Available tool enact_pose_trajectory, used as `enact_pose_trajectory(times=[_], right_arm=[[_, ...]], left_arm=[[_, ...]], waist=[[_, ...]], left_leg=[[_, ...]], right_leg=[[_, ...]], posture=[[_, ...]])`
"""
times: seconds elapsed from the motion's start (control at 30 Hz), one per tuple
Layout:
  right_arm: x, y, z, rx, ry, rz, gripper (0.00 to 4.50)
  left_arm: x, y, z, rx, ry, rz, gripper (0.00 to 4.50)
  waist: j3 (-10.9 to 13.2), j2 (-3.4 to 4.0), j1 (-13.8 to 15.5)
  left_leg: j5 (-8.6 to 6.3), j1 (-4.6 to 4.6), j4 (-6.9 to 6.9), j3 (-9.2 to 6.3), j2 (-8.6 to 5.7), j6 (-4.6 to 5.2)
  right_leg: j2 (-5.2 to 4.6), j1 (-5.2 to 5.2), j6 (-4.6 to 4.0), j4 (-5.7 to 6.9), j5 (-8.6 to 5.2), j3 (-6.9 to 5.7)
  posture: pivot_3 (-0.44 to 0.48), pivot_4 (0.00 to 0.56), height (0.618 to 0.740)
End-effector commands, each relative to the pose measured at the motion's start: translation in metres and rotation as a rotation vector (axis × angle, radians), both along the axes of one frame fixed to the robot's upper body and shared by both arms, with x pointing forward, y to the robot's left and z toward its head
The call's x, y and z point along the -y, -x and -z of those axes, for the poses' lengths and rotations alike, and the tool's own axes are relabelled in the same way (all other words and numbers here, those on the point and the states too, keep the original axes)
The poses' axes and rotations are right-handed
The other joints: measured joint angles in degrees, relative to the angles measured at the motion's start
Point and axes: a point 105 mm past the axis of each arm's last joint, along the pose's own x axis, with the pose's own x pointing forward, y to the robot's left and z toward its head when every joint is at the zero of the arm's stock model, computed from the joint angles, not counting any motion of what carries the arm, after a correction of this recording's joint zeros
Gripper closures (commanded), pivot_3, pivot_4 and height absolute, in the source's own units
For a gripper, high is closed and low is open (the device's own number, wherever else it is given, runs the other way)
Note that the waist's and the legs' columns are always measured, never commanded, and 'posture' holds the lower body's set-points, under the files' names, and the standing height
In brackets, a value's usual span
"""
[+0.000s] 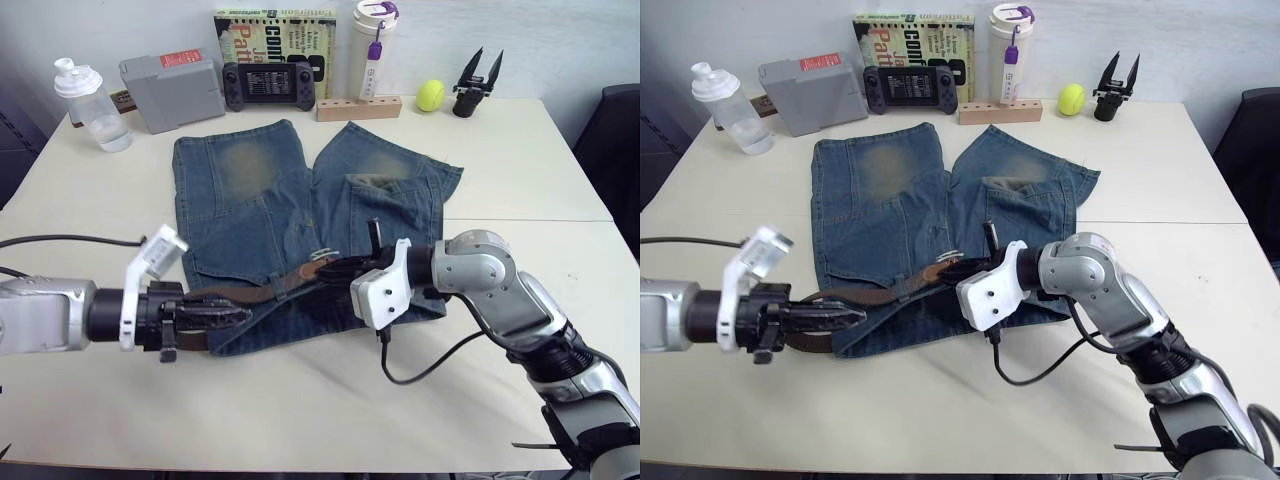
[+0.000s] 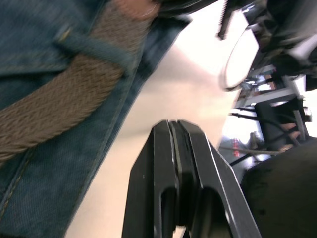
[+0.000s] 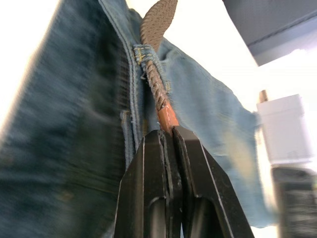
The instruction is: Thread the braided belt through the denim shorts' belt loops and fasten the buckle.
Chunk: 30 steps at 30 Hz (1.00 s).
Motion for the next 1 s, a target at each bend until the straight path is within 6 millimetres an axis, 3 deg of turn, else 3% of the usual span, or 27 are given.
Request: enact_pose_trajectory(times=[0.03,0.17,0.2,0.3,0.4,0.57,0.77,1.0], right_arm=[[0.0,-0.002,-0.003,0.19,0.061,-0.133,4.5],[-0.004,-0.01,0.001,0.256,0.109,-0.215,4.5],[-0.003,-0.012,0.001,0.259,0.112,-0.221,4.5],[0.0,-0.021,-0.004,0.26,0.113,-0.21,4.5],[0.003,-0.027,-0.011,0.247,0.075,-0.175,4.5],[0.001,-0.022,-0.025,0.264,0.018,-0.161,4.5],[0.005,-0.019,-0.034,0.285,0.0,-0.129,4.5],[0.027,-0.028,-0.058,0.379,-0.007,-0.047,4.5]], left_arm=[[-0.006,-0.01,-0.043,0.092,0.157,0.006,4.44],[-0.022,-0.041,-0.054,0.147,0.145,-0.125,4.44],[-0.028,-0.049,-0.048,0.157,0.096,-0.166,4.44],[-0.051,-0.071,-0.005,0.164,-0.161,-0.299,4.44],[-0.058,-0.073,0.036,0.17,-0.354,-0.272,4.44],[-0.044,-0.075,0.077,0.177,-0.419,-0.159,4.44],[-0.042,-0.079,0.095,0.165,-0.449,-0.078,4.44],[-0.067,-0.073,0.123,0.109,-0.624,0.004,4.44]], waist=[[0.02,-0.04,-0.25],[0.07,-0.09,-0.72],[0.07,-0.09,-0.8],[0.07,-0.09,-1.09],[0.07,-0.1,-1.17],[0.06,-0.22,-1.03],[0.05,-0.24,-0.71],[0.04,-0.2,-0.68]], left_leg=[[0.01,0.0,0.07,0.0,0.0,0.02],[0.1,-0.02,0.29,-0.01,-0.01,0.16],[0.1,-0.01,0.39,0.0,-0.02,0.17],[0.11,0.0,0.52,0.08,-0.03,0.19],[0.11,-0.05,0.51,0.22,-0.03,0.2],[0.13,-0.82,0.73,0.26,0.03,0.21],[0.19,-0.89,0.88,0.24,0.02,0.25],[0.2,-0.83,0.9,0.25,0.01,0.26]], right_leg=[[-0.01,0.0,0.0,0.09,0.0,0.0],[-0.04,-0.05,0.0,0.44,0.0,0.01],[-0.06,-0.05,0.0,0.59,0.0,0.03],[-0.08,-0.1,0.0,0.81,-0.01,0.11],[-0.07,-0.3,-0.05,0.97,-0.03,0.26],[-0.06,-1.1,-0.12,1.54,-0.07,0.35],[-0.09,-1.1,-0.12,1.54,-0.06,0.28],[-0.11,-1.05,-0.12,1.55,-0.07,0.26]], posture=[[0.0,0.15,0.697],[0.0,0.15,0.697],[0.0,0.15,0.697],[0.0,0.15,0.697],[0.0,0.15,0.697],[0.0,0.15,0.697],[0.0,0.15,0.697],[0.0,0.15,0.697]])
